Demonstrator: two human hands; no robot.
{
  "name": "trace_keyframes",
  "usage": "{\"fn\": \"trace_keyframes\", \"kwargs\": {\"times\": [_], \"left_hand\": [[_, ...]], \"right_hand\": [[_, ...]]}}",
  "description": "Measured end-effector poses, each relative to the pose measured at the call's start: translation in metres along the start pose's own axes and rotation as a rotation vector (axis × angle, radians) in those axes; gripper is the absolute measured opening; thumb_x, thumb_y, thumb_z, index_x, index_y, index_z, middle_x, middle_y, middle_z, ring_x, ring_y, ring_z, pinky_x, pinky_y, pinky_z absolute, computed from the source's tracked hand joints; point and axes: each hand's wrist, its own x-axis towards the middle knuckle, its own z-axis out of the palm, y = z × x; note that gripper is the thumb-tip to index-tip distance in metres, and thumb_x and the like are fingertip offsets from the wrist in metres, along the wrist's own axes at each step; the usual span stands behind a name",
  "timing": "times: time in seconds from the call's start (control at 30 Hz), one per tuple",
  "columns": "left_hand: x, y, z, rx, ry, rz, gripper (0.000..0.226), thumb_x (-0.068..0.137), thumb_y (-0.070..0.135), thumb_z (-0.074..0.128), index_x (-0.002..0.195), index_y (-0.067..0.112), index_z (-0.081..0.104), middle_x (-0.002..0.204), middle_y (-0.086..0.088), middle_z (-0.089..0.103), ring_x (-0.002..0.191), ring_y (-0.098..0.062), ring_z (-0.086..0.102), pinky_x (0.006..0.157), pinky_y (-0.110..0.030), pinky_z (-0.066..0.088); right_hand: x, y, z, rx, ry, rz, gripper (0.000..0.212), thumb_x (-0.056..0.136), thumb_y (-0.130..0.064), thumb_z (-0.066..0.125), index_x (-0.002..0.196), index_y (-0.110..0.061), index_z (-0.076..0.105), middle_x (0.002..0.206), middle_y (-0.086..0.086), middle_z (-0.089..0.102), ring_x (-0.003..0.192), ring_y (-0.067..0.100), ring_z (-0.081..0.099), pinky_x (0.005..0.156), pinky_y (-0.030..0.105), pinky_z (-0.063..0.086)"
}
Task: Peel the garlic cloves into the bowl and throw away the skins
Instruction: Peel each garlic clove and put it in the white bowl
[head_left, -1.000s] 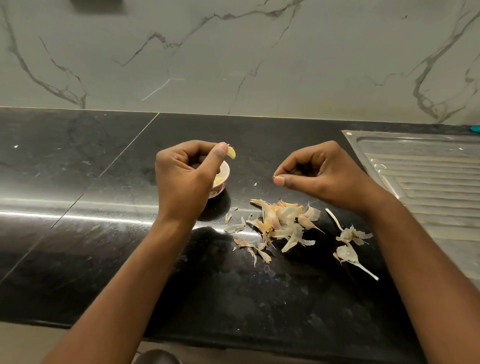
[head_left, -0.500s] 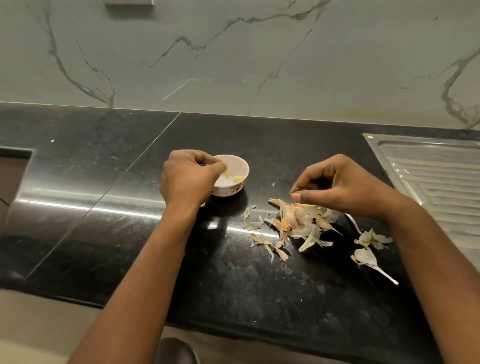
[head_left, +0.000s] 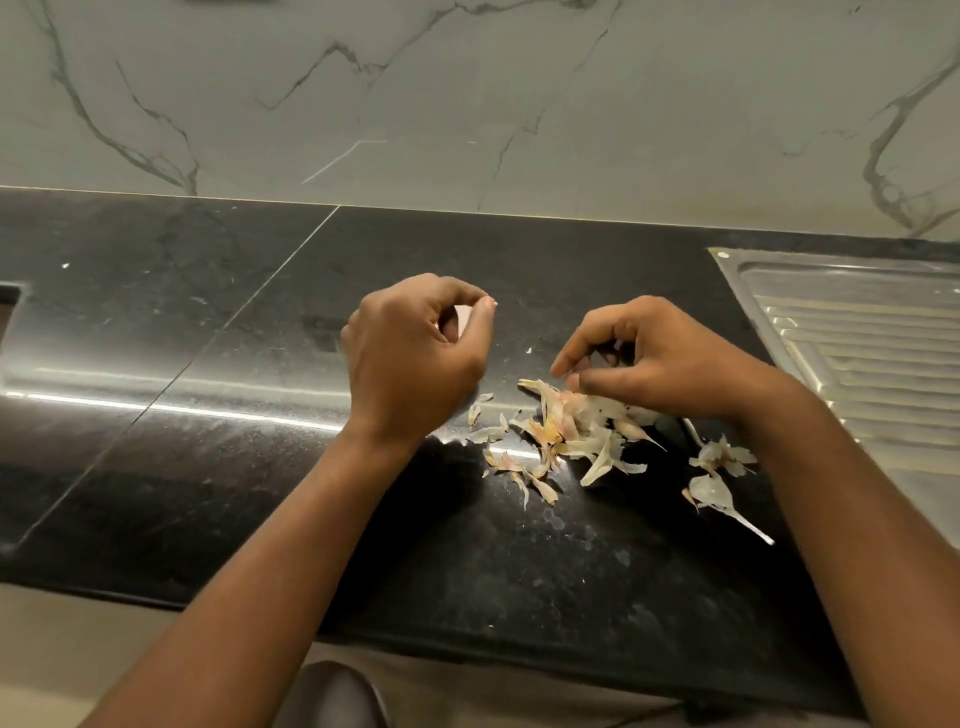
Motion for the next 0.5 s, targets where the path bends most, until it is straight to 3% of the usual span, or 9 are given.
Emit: {"fn": "trace_keyframes", "kwargs": {"times": [0.07, 0.2, 0.4, 0.5], "left_hand": [[-0.006, 0.005, 0.004, 0.041, -0.064, 0.112, 0.013, 0.094, 0.030, 0.073, 0.084, 0.026, 0.081, 0.064, 0.012, 0.065, 0.060, -0.009, 0.063, 0.058, -0.035, 0.054], [-0.013, 0.006, 0.014, 0.051, -0.217, 0.223, 0.012, 0.092, 0.028, 0.073, 0.083, 0.026, 0.081, 0.061, 0.017, 0.059, 0.057, -0.007, 0.058, 0.057, -0.034, 0.052], [-0.013, 0.003, 0.016, 0.013, -0.358, 0.257, 0.013, 0.091, 0.031, 0.072, 0.085, 0.026, 0.083, 0.071, 0.016, 0.071, 0.062, -0.005, 0.063, 0.060, -0.031, 0.054], [-0.012, 0.001, 0.017, -0.067, -0.364, 0.202, 0.011, 0.091, 0.027, 0.073, 0.086, 0.024, 0.083, 0.070, 0.015, 0.071, 0.060, -0.008, 0.065, 0.057, -0.027, 0.052]], "right_hand": [[-0.002, -0.004, -0.003, 0.047, -0.014, -0.039, 0.024, 0.091, -0.012, 0.082, 0.096, -0.035, 0.084, 0.090, -0.010, 0.068, 0.076, 0.011, 0.058, 0.071, 0.033, 0.050], [-0.002, -0.011, 0.002, 0.055, -0.177, -0.033, 0.025, 0.086, -0.023, 0.089, 0.101, -0.041, 0.083, 0.092, -0.009, 0.057, 0.083, 0.015, 0.056, 0.075, 0.034, 0.046], [-0.001, -0.013, 0.011, -0.010, -0.249, 0.010, 0.026, 0.083, -0.024, 0.091, 0.097, -0.044, 0.082, 0.093, -0.015, 0.054, 0.089, 0.004, 0.057, 0.081, 0.032, 0.047], [0.000, -0.013, 0.011, -0.011, -0.246, 0.002, 0.019, 0.086, -0.029, 0.089, 0.099, -0.043, 0.083, 0.095, -0.014, 0.057, 0.093, 0.008, 0.060, 0.084, 0.036, 0.051]]}}
